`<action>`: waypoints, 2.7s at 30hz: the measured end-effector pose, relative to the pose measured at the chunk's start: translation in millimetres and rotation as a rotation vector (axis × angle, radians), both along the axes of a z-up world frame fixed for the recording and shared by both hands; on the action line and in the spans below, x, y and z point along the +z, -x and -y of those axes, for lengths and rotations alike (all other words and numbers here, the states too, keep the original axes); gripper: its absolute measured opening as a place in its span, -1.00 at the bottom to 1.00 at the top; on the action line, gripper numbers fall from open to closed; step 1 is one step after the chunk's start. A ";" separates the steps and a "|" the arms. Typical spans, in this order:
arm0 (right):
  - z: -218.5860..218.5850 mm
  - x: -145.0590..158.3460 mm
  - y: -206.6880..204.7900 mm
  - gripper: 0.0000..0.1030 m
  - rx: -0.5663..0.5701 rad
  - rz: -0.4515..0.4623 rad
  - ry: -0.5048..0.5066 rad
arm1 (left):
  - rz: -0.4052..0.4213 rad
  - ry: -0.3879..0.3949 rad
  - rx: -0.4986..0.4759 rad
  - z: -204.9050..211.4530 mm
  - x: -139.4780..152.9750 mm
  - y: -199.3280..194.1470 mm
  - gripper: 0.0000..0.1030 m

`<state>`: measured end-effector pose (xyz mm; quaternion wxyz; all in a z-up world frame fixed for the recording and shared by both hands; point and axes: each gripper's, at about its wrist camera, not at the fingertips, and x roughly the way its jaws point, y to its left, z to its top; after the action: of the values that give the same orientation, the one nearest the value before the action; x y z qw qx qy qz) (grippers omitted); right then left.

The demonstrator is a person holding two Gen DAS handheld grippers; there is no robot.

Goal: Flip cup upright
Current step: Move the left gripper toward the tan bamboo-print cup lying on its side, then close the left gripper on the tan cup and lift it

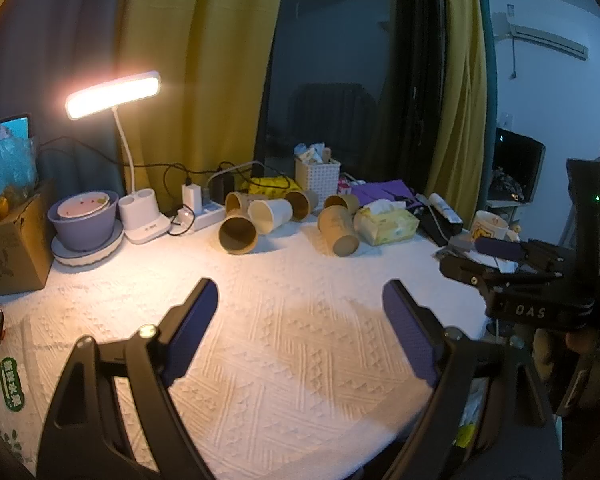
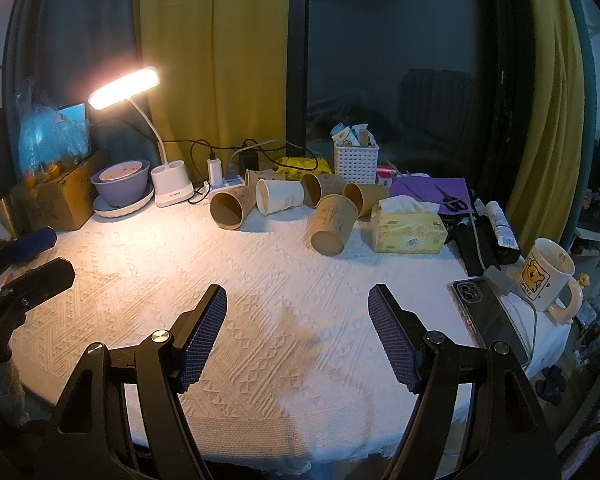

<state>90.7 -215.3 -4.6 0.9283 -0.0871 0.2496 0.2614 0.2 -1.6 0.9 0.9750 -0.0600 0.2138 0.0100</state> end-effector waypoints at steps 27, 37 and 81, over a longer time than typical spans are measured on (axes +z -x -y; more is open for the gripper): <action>39.4 -44.6 -117.0 0.49 -0.078 -0.136 -0.038 | -0.226 -0.045 -0.094 31.7 -39.4 -151.1 0.66; 54.1 -63.6 -177.5 0.49 -0.089 -0.173 -0.039 | -0.306 -0.021 -0.124 46.5 -59.9 -227.1 0.66; 43.2 -71.6 -212.5 0.49 -0.095 -0.243 -0.071 | -0.415 0.104 -0.177 35.5 -83.7 -297.0 0.15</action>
<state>303.2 -258.5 -76.2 0.9051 -0.0101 0.3544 0.2346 297.2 -37.1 -82.8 0.9028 -0.0877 0.4143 -0.0746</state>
